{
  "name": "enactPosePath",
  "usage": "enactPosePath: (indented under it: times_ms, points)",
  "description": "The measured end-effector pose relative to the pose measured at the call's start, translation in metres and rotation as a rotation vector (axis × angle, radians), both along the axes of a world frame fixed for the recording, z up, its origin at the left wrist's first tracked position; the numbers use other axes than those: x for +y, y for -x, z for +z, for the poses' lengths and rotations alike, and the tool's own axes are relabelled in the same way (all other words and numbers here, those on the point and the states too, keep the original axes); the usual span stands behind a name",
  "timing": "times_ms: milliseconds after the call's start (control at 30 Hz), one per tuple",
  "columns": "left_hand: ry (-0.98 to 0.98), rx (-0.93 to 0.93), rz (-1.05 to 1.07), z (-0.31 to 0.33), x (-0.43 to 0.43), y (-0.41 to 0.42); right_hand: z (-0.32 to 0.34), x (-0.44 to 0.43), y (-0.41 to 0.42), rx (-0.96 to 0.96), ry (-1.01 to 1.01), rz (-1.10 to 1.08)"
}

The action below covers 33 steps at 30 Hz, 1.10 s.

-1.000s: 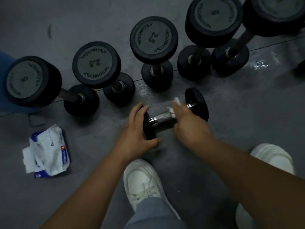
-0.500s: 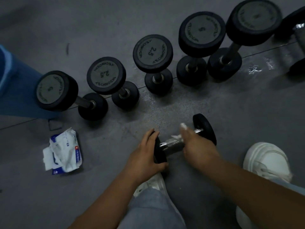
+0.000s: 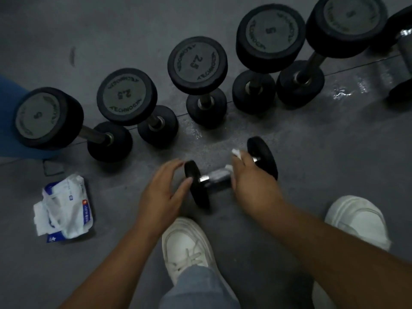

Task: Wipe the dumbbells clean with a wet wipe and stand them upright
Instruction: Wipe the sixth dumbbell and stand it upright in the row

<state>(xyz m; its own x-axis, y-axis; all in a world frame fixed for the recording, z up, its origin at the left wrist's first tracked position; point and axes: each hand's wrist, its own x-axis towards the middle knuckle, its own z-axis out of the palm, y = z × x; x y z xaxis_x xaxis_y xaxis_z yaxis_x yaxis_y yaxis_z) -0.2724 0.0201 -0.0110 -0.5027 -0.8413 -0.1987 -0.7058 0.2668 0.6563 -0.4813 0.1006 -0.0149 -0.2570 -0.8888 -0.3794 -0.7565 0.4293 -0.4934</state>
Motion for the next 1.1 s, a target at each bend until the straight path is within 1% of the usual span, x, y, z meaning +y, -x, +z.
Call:
enactPosePath:
  times_ms: [33,133,267,367,400,433,467,500,533,567,600,633,700,733,767,833,867,933,967,1000,1067,1100]
  points:
    - [0.031,0.011,-0.035,0.0,-0.005,0.007,-0.003,-0.011,0.005,-0.018,0.026,-0.019]
    - [-0.047,-0.075,-0.145,0.0,-0.024,0.03,-0.003,-0.044,0.016,-0.124,0.099,-0.099]
    - [-0.043,-0.184,-0.162,-0.009,-0.063,0.041,0.004,-0.083,0.021,-0.271,0.25,-0.261]
    - [-0.077,-0.168,-0.174,-0.011,-0.082,0.044,0.0,-0.093,0.021,-0.172,0.334,-0.338]
    - [-0.099,-0.164,-0.171,-0.012,-0.087,0.045,-0.002,-0.093,0.017,-0.116,0.321,-0.351]
    - [-0.118,-0.164,-0.167,-0.011,-0.091,0.047,-0.006,-0.091,0.01,-0.077,0.267,-0.349]
    - [-0.134,-0.168,-0.161,-0.01,-0.097,0.048,-0.009,-0.089,-0.002,-0.076,0.193,-0.337]
    - [-0.152,-0.173,-0.159,-0.01,-0.102,0.049,-0.01,-0.088,-0.016,-0.116,0.13,-0.265]
    - [-0.173,-0.173,-0.161,-0.008,-0.108,0.05,-0.012,-0.085,-0.029,-0.198,0.086,-0.168]
    - [-0.2,-0.172,-0.165,-0.008,-0.113,0.051,-0.016,-0.084,-0.036,-0.214,0.096,-0.023]
    - [-0.229,-0.169,-0.17,-0.007,-0.117,0.052,-0.019,-0.084,-0.033,-0.201,0.113,0.073]
    - [-0.26,-0.168,-0.173,-0.006,-0.12,0.052,-0.024,-0.084,-0.022,-0.178,0.101,0.051]
    - [-0.299,-0.166,-0.163,-0.003,-0.122,0.052,-0.031,-0.082,-0.003,-0.082,0.087,-0.156]
    - [-0.3,-0.163,-0.159,-0.003,-0.121,0.053,-0.032,-0.08,-0.004,-0.047,0.11,-0.167]
    - [-0.293,-0.157,-0.153,-0.003,-0.118,0.054,-0.029,-0.078,-0.013,-0.052,0.121,-0.088]
    - [-0.252,-0.131,-0.138,-0.004,-0.11,0.052,-0.026,-0.075,-0.023,-0.146,0.11,0.109]
    - [-0.227,-0.114,-0.135,-0.006,-0.105,0.051,-0.026,-0.077,-0.017,-0.166,0.09,0.119]
    - [-0.174,-0.068,-0.134,-0.011,-0.089,0.047,-0.027,-0.077,0.002,-0.107,0.049,-0.086]
    - [-0.154,-0.044,-0.129,-0.014,-0.08,0.044,-0.024,-0.074,0.003,-0.052,0.025,-0.149]
    - [-0.144,-0.02,-0.12,-0.016,-0.069,0.042,-0.019,-0.067,-0.003,-0.033,0.012,-0.14]
    - [-0.127,0.012,-0.095,-0.016,-0.05,0.037,-0.006,-0.053,-0.026,-0.087,0.02,0.085]
    - [-0.123,0.016,-0.09,-0.015,-0.044,0.034,-0.003,-0.048,-0.028,-0.081,0.012,0.181]
